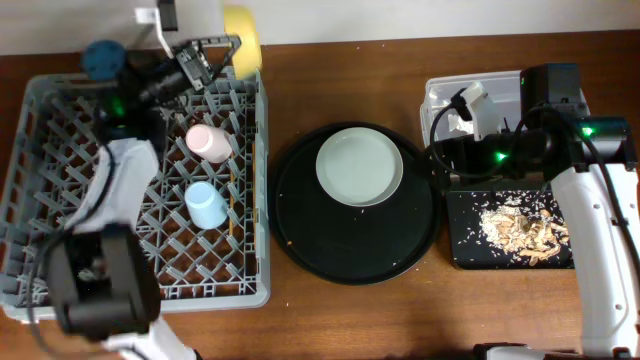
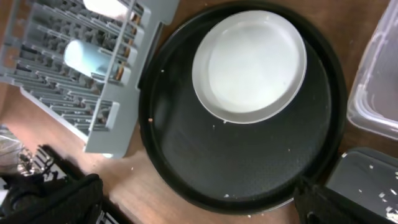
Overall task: Sort waste into correct bins and load items into the dishwasher rack
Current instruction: 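Lift the yellow bowl and place it upright in the rack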
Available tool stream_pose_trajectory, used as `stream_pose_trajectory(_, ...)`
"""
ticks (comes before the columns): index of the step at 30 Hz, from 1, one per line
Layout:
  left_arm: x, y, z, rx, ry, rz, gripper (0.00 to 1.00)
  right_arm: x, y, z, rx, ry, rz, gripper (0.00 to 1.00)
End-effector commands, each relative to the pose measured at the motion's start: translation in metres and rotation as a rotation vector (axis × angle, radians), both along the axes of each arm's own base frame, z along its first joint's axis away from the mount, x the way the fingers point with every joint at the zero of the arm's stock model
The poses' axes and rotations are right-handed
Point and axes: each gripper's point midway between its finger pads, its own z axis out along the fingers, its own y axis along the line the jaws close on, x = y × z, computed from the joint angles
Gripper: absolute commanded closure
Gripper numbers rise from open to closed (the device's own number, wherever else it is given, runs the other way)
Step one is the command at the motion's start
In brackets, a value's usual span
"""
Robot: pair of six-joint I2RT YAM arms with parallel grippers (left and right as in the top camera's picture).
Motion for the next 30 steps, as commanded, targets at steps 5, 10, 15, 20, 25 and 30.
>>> stream_pose_trajectory(5, 0.028, 0.035, -0.122, -0.226, 0.492, -0.104, 0.99, 0.001, -0.002, 0.0, -0.001, -0.002, -0.007, 0.01)
stream_pose_trajectory(10, 0.03, 0.041, -0.143, -0.235, 0.534, -0.104, 0.99, 0.001, -0.002, 0.0, -0.001, -0.002, -0.007, 0.02)
stream_pose_trajectory(15, 0.034, 0.06, -0.153, -0.283, 0.634, -0.055, 0.99, 0.001, -0.002, 0.0, -0.001, -0.002, -0.007, 0.01)
stream_pose_trajectory(20, 0.04, 0.066, -0.155, -0.301, 0.644, -0.012, 0.99, 0.001, -0.002, 0.0, -0.001, -0.002, -0.007, 0.01)
stream_pose_trajectory(25, 0.042, 0.106, -0.155, -0.298, 0.592, 0.059, 0.71, 0.001, -0.002, 0.0, -0.001, -0.002, -0.007, 0.01)
stream_pose_trajectory(30, 0.042, 0.122, -0.147, -0.299, 0.544, 0.083, 0.46, 0.001, -0.002, 0.0, -0.001, -0.002, -0.007, 0.01)
